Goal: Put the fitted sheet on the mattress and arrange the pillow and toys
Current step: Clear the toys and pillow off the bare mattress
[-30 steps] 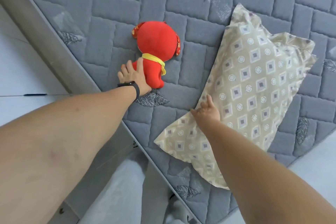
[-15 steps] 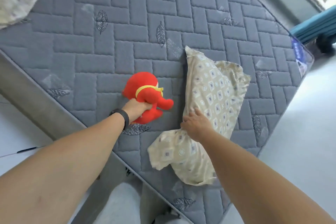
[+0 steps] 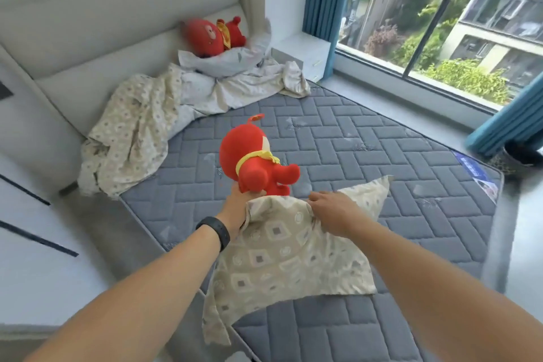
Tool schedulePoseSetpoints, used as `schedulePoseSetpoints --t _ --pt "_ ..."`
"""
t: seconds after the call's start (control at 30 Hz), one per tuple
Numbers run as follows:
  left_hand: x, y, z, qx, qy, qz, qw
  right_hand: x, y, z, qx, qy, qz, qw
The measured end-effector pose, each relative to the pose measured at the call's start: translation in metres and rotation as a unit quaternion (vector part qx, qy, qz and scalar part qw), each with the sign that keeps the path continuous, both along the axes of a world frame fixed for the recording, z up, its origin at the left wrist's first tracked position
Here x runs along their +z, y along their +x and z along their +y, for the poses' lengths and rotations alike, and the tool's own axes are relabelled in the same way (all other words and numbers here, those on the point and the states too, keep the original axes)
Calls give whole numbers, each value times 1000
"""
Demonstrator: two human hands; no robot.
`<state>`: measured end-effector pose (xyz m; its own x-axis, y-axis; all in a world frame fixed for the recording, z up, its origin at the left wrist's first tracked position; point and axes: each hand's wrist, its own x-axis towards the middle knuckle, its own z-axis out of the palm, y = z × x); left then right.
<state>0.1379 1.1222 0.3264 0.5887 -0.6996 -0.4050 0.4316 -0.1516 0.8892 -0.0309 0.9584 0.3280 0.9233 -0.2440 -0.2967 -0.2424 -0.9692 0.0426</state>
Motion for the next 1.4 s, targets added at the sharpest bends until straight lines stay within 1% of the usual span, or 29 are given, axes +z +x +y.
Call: schedulePoseSetpoints --t 0.03,0.1,0.2,0.3,0.37,0.43,0.53,0.6,0.67,0.8,0.87,0.9,1.03,1.13,1.17,1.23,1.27,1.3,1.33,1.37,1.4 --pt "11 5 2 12 -16 2 1000 10 8 1 7 -5 -6 1000" --pt "22 13 2 37 -19 0 999 23 18 3 27 -33 -11 999" --pt "31 26 2 24 2 -10 1000 32 37 0 47 -68 -21 996" --pt "35 53 -6 34 4 13 999 40 75 -11 63 -118 -28 991" --pt "39 78 -12 39 -12 23 999 45 104 -19 55 -130 -35 989" --pt "35 121 -17 34 -29 28 999 40 145 -25 48 -147 -50 987" --pt "21 191 -22 27 -17 20 999 32 209 -33 27 -134 -60 989" --pt "11 232 -21 -3 4 -3 1000 22 247 -35 23 -130 -53 990" --pt "-3 272 -19 -36 54 -63 996 15 283 -34 13 -120 -41 992" --pt "-4 330 -17 -103 136 -174 970 8 341 -20 14 -117 -19 993" --pt "3 343 -16 -116 124 -184 968 11 360 -16 18 -125 -2 992" --pt "7 348 -16 -99 114 -176 973 15 370 -16 19 -129 -2 992" --pt "13 373 -14 -9 88 -99 991 30 405 -24 20 -118 -17 993" --pt "32 393 -5 74 37 -2 997 42 441 -28 29 -115 -49 992" --pt "37 403 1 83 29 25 996 48 455 -25 35 -113 -62 991" --pt "45 420 7 90 31 34 995 61 480 -19 60 -114 -92 987" --pt "53 433 11 89 39 -5 995 68 499 -17 76 -120 -109 984" --pt "60 446 15 93 32 -22 995 76 518 -15 84 -124 -121 981" --pt "66 462 14 103 30 -64 992 86 542 -14 92 -130 -134 978" --pt "72 479 20 132 20 -52 990 94 565 -13 99 -136 -149 974" --pt "74 498 22 151 12 -70 986 102 589 -12 105 -144 -166 970"
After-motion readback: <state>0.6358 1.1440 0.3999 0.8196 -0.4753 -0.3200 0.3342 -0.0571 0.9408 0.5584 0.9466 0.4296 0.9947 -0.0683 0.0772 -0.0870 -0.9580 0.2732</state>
